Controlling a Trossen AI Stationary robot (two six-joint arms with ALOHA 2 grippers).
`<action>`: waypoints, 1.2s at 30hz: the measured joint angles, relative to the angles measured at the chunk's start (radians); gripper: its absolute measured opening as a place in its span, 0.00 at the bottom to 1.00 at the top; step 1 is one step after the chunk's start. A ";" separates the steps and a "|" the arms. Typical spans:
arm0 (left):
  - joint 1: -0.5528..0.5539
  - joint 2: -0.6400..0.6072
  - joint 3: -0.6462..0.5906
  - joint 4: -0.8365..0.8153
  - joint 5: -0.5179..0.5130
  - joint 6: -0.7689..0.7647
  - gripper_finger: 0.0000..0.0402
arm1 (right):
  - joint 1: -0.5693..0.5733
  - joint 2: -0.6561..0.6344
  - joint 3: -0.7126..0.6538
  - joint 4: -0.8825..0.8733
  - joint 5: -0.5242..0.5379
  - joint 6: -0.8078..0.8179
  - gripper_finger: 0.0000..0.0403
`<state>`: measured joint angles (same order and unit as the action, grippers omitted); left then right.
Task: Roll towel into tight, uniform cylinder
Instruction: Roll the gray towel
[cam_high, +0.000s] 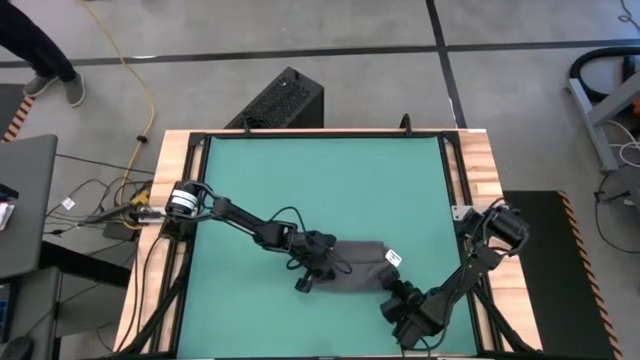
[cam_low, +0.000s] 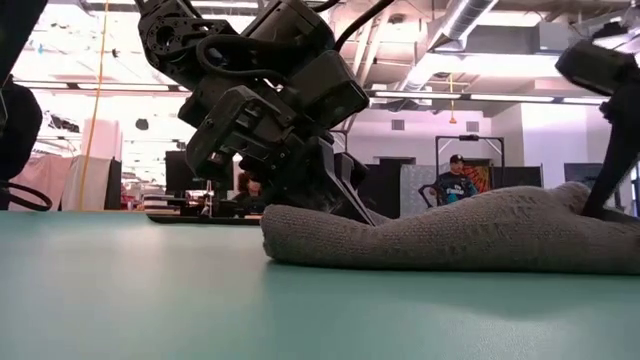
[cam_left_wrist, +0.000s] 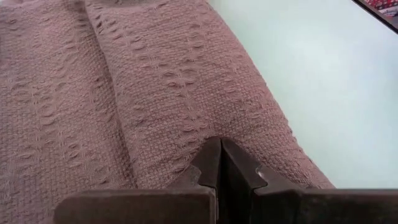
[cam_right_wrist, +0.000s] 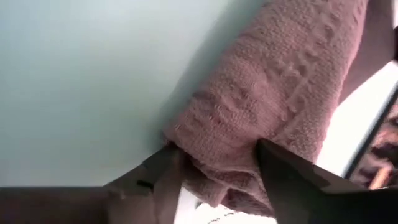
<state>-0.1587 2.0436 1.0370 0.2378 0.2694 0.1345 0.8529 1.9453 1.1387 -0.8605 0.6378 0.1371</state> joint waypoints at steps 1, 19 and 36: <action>0.000 0.000 0.000 -0.002 0.004 0.000 0.00 | -0.002 0.000 0.002 0.003 -0.008 0.029 0.51; 0.024 0.005 -0.003 0.012 0.222 -0.201 0.00 | 0.016 -0.078 0.072 -0.027 -0.119 0.693 0.05; 0.014 -0.036 -0.005 0.027 0.427 -0.382 0.00 | -0.224 -0.289 0.083 -0.024 -0.422 0.842 0.05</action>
<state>-0.1444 2.0079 1.0321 0.2645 0.6966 -0.2473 0.6290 1.6567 1.2218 -0.8841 0.2160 0.9795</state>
